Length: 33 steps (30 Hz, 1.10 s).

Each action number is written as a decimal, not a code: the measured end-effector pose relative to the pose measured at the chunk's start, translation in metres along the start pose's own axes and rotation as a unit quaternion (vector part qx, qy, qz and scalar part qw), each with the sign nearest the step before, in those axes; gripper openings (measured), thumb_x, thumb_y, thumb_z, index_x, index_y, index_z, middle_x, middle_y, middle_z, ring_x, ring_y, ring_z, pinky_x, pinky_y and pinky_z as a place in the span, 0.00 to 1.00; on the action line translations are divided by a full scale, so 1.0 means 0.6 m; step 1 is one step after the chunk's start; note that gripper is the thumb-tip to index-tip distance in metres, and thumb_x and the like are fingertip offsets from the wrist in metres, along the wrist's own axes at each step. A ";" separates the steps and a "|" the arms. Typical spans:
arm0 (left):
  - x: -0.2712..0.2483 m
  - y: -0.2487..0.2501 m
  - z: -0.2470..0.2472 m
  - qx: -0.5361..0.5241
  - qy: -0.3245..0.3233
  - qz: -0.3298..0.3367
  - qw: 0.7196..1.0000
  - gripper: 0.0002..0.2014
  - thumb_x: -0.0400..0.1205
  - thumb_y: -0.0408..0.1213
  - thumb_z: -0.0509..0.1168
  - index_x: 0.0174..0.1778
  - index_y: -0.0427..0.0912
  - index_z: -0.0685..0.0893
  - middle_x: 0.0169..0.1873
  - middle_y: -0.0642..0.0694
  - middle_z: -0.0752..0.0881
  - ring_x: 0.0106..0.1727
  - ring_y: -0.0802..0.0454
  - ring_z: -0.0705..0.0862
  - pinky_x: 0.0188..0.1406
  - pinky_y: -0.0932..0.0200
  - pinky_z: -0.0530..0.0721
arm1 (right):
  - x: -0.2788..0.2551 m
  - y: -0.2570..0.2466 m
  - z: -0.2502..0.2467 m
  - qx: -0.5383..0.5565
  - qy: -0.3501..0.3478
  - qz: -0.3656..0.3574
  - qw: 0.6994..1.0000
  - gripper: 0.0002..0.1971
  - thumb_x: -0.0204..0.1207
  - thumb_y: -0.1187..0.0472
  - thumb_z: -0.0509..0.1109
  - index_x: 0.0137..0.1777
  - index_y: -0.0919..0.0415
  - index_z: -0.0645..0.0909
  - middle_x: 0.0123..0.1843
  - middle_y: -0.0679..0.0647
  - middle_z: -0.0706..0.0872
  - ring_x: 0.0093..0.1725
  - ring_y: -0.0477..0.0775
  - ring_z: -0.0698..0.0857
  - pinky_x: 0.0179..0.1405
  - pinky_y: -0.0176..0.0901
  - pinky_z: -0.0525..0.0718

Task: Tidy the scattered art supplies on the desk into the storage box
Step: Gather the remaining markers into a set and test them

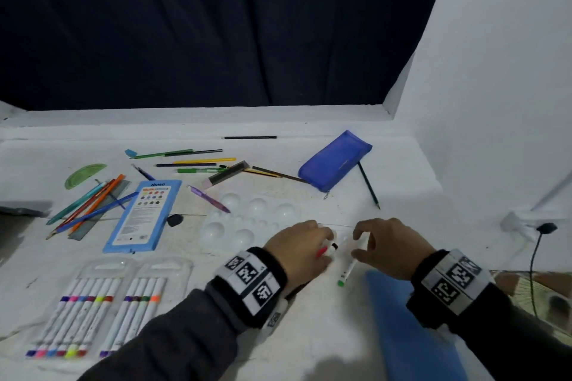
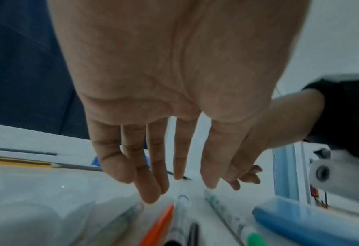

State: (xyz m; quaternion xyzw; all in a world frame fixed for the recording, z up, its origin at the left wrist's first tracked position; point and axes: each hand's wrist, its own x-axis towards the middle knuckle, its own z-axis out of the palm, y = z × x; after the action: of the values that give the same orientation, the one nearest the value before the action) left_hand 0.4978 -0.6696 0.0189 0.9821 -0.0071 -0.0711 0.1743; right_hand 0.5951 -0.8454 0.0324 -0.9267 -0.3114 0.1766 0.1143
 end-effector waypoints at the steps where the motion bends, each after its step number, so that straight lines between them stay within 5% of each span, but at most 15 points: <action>1: 0.013 0.004 0.008 0.022 -0.013 0.002 1.000 0.09 0.82 0.45 0.64 0.53 0.45 0.79 0.50 0.43 0.81 0.53 0.42 0.82 0.47 0.51 0.79 | 0.004 0.004 0.005 -0.001 -0.015 0.001 1.000 0.13 0.70 0.43 0.73 0.53 0.41 0.79 0.47 0.47 0.84 0.48 0.51 0.84 0.52 0.43 0.82; 4: 0.032 0.005 0.021 0.049 -0.028 0.006 0.998 0.05 0.80 0.40 0.62 0.48 0.44 0.76 0.49 0.41 0.80 0.51 0.39 0.81 0.42 0.52 0.74 | 0.011 0.003 0.019 -0.027 -0.045 -0.022 0.998 0.14 0.70 0.50 0.73 0.56 0.42 0.79 0.46 0.46 0.80 0.46 0.52 0.81 0.48 0.40 0.80; 11: 0.043 0.023 0.017 0.065 -0.020 -0.029 0.997 0.07 0.79 0.40 0.63 0.38 0.47 0.71 0.41 0.46 0.75 0.44 0.43 0.80 0.39 0.55 0.72 | 0.026 -0.009 0.023 -0.077 -0.030 -0.063 0.995 0.08 0.73 0.57 0.71 0.42 0.44 0.74 0.45 0.46 0.80 0.42 0.51 0.80 0.41 0.39 0.76; 15: 0.046 0.033 0.002 0.052 -0.017 -0.060 0.997 0.08 0.80 0.45 0.66 0.47 0.44 0.80 0.45 0.42 0.81 0.49 0.40 0.83 0.42 0.55 0.73 | 0.029 -0.011 0.016 -0.092 -0.021 -0.091 0.991 0.07 0.75 0.57 0.70 0.41 0.45 0.74 0.49 0.47 0.78 0.47 0.51 0.81 0.42 0.38 0.74; 19: 0.039 0.018 -0.024 -0.023 0.036 -0.107 0.993 0.06 0.80 0.42 0.66 0.49 0.46 0.81 0.44 0.48 0.81 0.47 0.46 0.80 0.45 0.54 0.77 | 0.024 -0.018 0.011 -0.079 0.018 -0.120 0.989 0.04 0.78 0.53 0.69 0.50 0.48 0.78 0.48 0.48 0.73 0.55 0.53 0.81 0.46 0.39 0.73; 22: 0.020 -0.007 -0.061 -0.102 0.103 -0.119 0.982 0.07 0.80 0.44 0.67 0.52 0.48 0.81 0.45 0.50 0.87 0.47 0.49 0.85 0.51 0.50 0.86 | 0.019 -0.035 0.008 -0.049 0.061 -0.130 0.988 0.06 0.80 0.52 0.67 0.53 0.51 0.78 0.46 0.47 0.72 0.50 0.51 0.76 0.46 0.38 0.72; 26: -0.041 -0.040 -0.112 -0.257 0.203 -0.100 0.940 0.16 0.81 0.39 0.70 0.62 0.56 0.75 0.39 0.50 0.87 0.36 0.54 0.88 0.39 0.60 0.87 | 0.011 -0.081 0.003 0.094 0.102 -0.157 0.978 0.07 0.79 0.56 0.69 0.42 0.47 0.73 0.35 0.44 0.78 0.36 0.45 0.76 0.40 0.39 0.75; 29: -0.108 -0.070 -0.129 -0.348 0.263 -0.088 0.896 0.25 0.82 0.37 0.71 0.71 0.61 0.70 0.40 0.45 0.87 0.38 0.50 0.90 0.45 0.53 0.89 | -0.002 -0.133 0.004 0.215 0.124 -0.158 0.956 0.10 0.74 0.60 0.74 0.36 0.48 0.77 0.26 0.44 0.81 0.30 0.46 0.81 0.33 0.30 0.75; 33: -0.197 -0.116 -0.129 -0.418 0.312 -0.100 0.848 0.25 0.82 0.34 0.71 0.70 0.62 0.73 0.38 0.41 0.89 0.39 0.45 0.89 0.48 0.47 0.84 | -0.011 -0.204 0.022 0.325 0.130 -0.148 0.925 0.07 0.67 0.60 0.80 0.36 0.53 0.84 0.28 0.51 0.83 0.27 0.46 0.80 0.31 0.33 0.76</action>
State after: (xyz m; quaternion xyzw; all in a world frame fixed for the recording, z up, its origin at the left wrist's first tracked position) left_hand 0.3911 -0.5735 0.0832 0.7825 0.1766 0.2255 0.5529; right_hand 0.5190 -0.7527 0.0617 -0.7972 -0.3526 0.1270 0.4733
